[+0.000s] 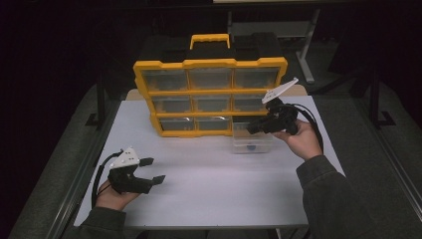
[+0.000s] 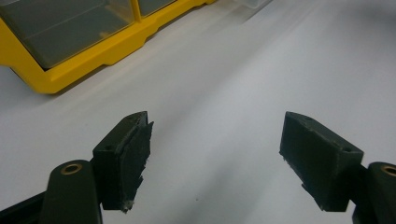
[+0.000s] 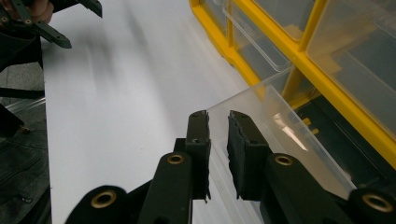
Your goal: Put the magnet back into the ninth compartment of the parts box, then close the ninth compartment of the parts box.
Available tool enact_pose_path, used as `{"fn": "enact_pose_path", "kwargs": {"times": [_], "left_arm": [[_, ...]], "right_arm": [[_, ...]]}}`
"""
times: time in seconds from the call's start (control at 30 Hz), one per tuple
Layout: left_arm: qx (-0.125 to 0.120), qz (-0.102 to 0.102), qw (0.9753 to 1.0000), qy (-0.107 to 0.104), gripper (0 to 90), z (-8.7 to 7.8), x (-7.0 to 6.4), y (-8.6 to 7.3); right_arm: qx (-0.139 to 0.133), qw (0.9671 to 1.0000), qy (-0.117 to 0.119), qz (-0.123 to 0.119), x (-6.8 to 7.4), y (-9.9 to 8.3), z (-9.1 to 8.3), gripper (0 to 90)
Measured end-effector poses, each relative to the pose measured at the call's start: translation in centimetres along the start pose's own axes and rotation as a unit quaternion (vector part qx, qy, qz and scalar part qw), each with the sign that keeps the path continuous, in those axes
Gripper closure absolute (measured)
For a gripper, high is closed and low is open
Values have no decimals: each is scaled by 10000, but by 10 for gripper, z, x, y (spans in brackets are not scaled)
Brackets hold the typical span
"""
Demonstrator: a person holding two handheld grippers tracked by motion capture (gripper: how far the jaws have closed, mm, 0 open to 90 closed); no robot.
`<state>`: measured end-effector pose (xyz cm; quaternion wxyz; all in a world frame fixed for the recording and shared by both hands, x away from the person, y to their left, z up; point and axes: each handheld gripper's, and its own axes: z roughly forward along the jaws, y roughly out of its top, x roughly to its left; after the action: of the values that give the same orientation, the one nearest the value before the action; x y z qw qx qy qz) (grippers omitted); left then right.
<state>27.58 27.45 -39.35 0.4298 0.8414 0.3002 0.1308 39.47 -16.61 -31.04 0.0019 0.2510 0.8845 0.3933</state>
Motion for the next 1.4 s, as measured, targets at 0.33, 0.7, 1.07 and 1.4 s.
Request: {"fn": "enact_pose_path", "kwargs": {"times": [0.33, 0.7, 1.07, 1.4], "left_arm": [[-2, 21, 10000, -32, 242, 2, 1, 2], [14, 107, 9999, -46, 241, 3, 1, 3], [12, 69, 10000, -64, 241, 3, 0, 3], [13, 119, 9999, -78, 242, 3, 0, 3]], "right_arm": [[-28, 9999, 57, -82, 10, 0, 0, 786], [-48, 9998, 165, -138, 21, -4, -2, 786], [-47, 9996, 248, -124, 28, -17, 3, 786], [-32, 9993, 304, -194, 35, -22, 8, 785]]}}
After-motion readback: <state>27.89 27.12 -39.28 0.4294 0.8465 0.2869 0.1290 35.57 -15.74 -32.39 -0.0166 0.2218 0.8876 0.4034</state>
